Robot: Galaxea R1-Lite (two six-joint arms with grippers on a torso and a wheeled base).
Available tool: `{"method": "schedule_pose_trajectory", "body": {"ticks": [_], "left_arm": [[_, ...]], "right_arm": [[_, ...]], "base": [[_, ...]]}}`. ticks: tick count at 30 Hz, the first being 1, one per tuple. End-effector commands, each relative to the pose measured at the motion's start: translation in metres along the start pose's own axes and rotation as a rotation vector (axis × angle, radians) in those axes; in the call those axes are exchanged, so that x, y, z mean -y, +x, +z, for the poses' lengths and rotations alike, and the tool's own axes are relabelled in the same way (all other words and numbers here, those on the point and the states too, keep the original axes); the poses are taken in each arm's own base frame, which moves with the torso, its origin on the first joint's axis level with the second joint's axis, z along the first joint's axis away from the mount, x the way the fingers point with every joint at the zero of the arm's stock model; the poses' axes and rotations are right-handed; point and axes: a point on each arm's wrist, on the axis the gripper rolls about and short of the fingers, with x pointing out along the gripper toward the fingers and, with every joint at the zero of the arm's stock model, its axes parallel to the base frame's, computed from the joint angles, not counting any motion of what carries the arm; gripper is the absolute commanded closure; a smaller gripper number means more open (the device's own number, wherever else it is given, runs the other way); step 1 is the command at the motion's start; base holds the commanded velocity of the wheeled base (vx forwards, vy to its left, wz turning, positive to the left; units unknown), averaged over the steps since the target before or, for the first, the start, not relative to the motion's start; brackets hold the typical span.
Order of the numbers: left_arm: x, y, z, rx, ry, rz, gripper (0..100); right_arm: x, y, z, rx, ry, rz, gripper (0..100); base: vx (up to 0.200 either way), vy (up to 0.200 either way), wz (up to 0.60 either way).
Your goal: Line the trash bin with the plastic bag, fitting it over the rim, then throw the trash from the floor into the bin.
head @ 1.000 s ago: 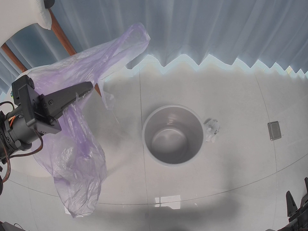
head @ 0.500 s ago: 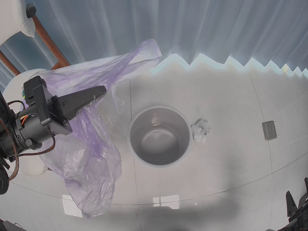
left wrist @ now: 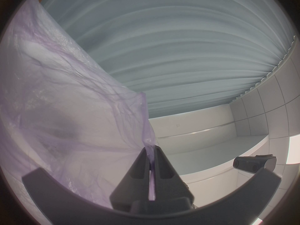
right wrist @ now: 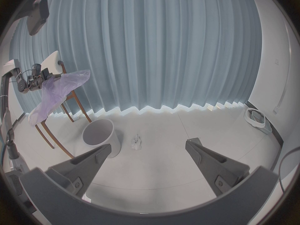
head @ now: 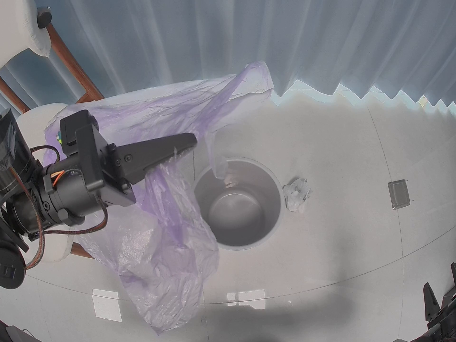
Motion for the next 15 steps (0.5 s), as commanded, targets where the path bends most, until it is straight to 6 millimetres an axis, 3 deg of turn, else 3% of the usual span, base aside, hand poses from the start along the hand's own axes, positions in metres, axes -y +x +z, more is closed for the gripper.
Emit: {"method": "schedule_pose_trajectory", "body": {"ticks": [1,8,15], "left_arm": [[-0.002,0.006,-0.004,-0.022,-0.011,-0.005,100],[0.0,0.01,-0.007,-0.038,-0.017,-0.023,100],[-0.008,0.027,-0.016,-0.075,-0.033,-0.05,100]], "right_arm": [[0.0,0.0,-0.005,-0.002,-0.001,0.001,0],[0.0,0.0,-0.005,-0.002,-0.001,0.001,0],[0.0,0.0,-0.005,-0.002,-0.001,0.001,0]], "base": [[0.0,0.0,0.0],[0.0,0.0,0.0],[0.0,0.0,0.0]]}}
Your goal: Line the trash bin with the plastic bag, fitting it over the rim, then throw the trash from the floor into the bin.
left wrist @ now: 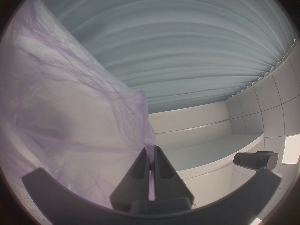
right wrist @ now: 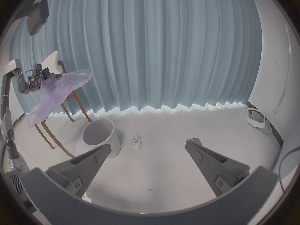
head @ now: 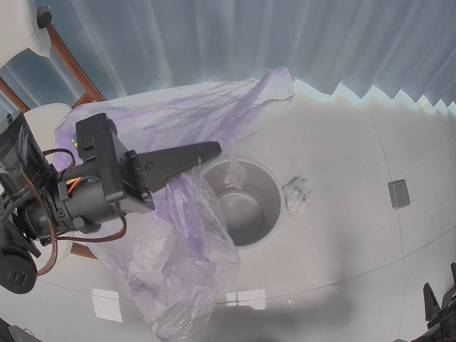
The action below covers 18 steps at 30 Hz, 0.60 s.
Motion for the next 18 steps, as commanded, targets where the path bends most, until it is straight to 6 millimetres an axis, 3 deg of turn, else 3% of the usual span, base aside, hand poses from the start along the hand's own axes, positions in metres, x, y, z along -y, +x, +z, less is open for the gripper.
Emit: {"method": "schedule_pose_trajectory", "body": {"ticks": [1,12,18], "left_arm": [[-0.008,0.014,-0.006,-0.035,-0.028,-0.012,100],[-0.007,0.05,-0.016,-0.086,-0.096,-0.101,100],[-0.009,0.054,-0.01,-0.072,-0.084,-0.105,100]], "right_arm": [[0.0,0.0,-0.005,-0.002,0.0,0.001,0],[0.0,0.0,-0.005,-0.002,0.0,-0.001,0],[0.0,0.0,-0.005,-0.002,0.0,-0.001,0]], "base": [[0.0,0.0,0.0],[0.0,0.0,0.0],[0.0,0.0,0.0]]}}
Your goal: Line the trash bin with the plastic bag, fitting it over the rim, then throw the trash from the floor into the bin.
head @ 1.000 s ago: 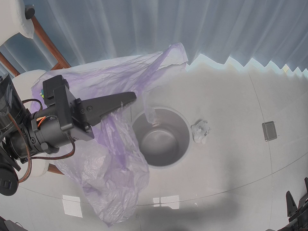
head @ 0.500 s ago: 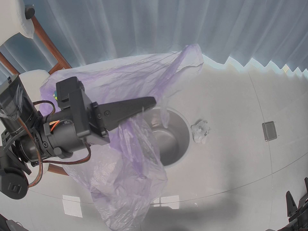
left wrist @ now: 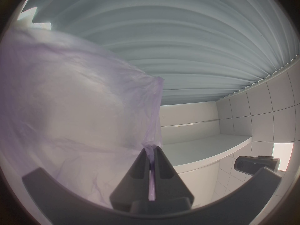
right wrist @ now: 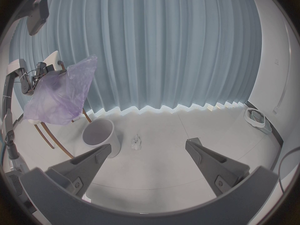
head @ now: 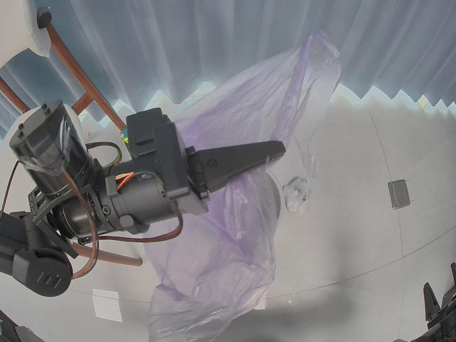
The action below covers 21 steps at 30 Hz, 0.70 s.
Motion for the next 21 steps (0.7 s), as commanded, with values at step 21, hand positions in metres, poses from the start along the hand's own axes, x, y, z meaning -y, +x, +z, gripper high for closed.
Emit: {"method": "schedule_pose_trajectory", "body": {"ticks": [21], "left_arm": [[-0.021,-0.014,-0.013,0.018,-0.021,0.029,100]], "right_arm": [[0.0,0.0,-0.005,-0.002,0.0,-0.001,0]], "base": [[0.0,0.0,0.0]]}}
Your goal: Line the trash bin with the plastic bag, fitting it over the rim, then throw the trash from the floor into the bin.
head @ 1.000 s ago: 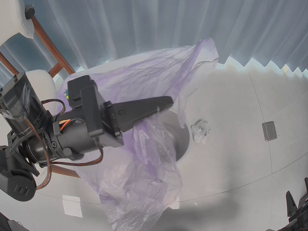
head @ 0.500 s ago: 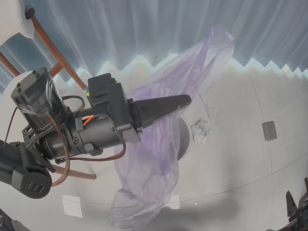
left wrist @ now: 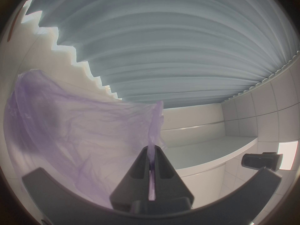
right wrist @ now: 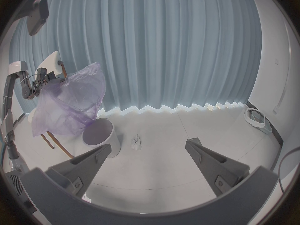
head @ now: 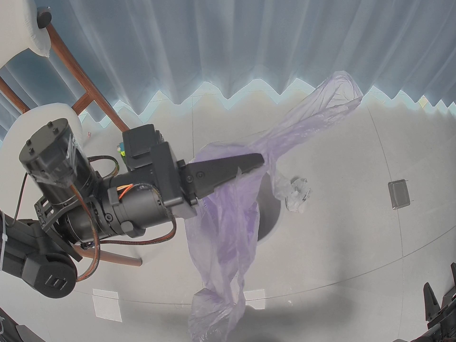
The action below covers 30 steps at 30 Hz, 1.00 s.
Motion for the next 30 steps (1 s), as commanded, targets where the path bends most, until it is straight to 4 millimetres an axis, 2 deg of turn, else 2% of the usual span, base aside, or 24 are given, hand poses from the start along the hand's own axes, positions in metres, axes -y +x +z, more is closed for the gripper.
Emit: {"method": "schedule_pose_trajectory", "body": {"ticks": [1,9,18,24,30], "left_arm": [[0.004,0.0,-0.016,-0.031,-0.052,-0.04,100],[0.007,0.0,-0.037,-0.084,-0.077,-0.067,100],[0.01,0.006,-0.042,-0.11,-0.082,-0.085,100],[0.002,0.002,-0.035,-0.082,-0.06,-0.059,100],[-0.021,-0.011,-0.019,-0.016,0.029,0.033,100]], "right_arm": [[0.0,0.0,-0.005,-0.002,0.0,-0.001,0],[0.0,0.0,-0.005,-0.002,0.0,-0.001,0],[0.0,0.0,-0.005,-0.002,-0.001,-0.001,0],[0.0,0.0,-0.005,-0.002,0.0,-0.001,0],[0.0,0.0,-0.005,-0.002,-0.001,-0.001,0]], "base": [[0.0,0.0,0.0],[0.0,0.0,0.0],[0.0,0.0,0.0],[0.0,0.0,0.0],[0.0,0.0,0.0]]}}
